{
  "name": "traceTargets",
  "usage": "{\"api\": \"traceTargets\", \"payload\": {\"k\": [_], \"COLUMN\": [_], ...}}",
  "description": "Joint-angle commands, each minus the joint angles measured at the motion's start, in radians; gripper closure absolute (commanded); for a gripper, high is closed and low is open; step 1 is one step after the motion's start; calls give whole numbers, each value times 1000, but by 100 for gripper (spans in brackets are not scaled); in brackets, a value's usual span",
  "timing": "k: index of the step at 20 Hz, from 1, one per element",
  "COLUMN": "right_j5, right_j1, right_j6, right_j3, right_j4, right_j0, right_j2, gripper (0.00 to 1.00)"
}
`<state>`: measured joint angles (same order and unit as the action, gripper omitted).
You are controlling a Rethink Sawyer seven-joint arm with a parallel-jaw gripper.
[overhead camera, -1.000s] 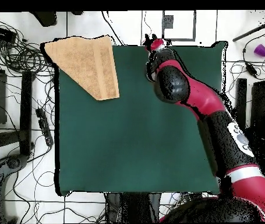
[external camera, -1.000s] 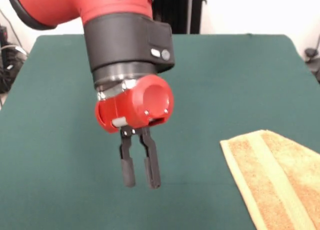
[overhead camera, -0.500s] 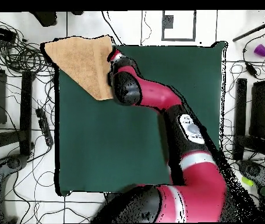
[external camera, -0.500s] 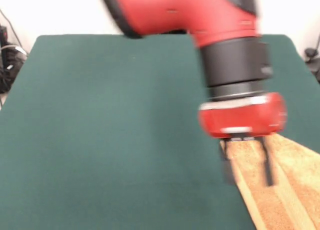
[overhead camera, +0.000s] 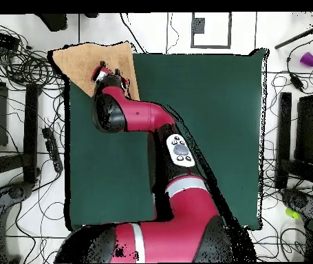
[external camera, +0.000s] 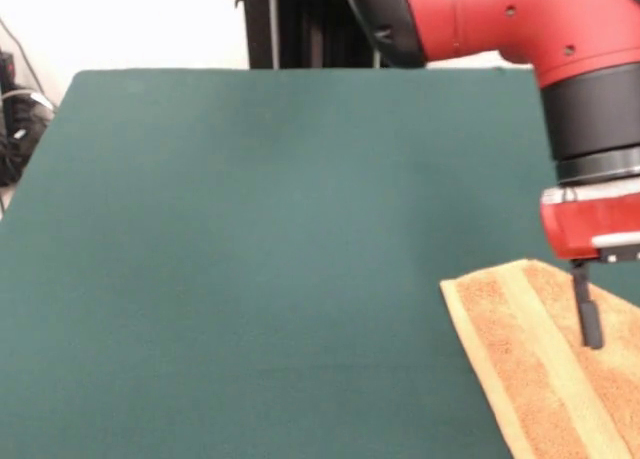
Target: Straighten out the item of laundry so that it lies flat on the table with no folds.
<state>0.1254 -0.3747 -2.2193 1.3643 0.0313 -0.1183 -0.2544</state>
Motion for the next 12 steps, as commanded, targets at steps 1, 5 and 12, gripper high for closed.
{"api": "traceTargets", "payload": {"k": [1, 5, 12], "right_j5": [32, -61, 0], "right_j1": [0, -43, -35], "right_j6": [-110, -80, -124], "right_j3": [116, 144, 106], "right_j4": [109, 126, 84], "right_j0": [-200, -286, -200], "right_j2": [-109, -193, -83], "gripper": [0, 0, 0]}}
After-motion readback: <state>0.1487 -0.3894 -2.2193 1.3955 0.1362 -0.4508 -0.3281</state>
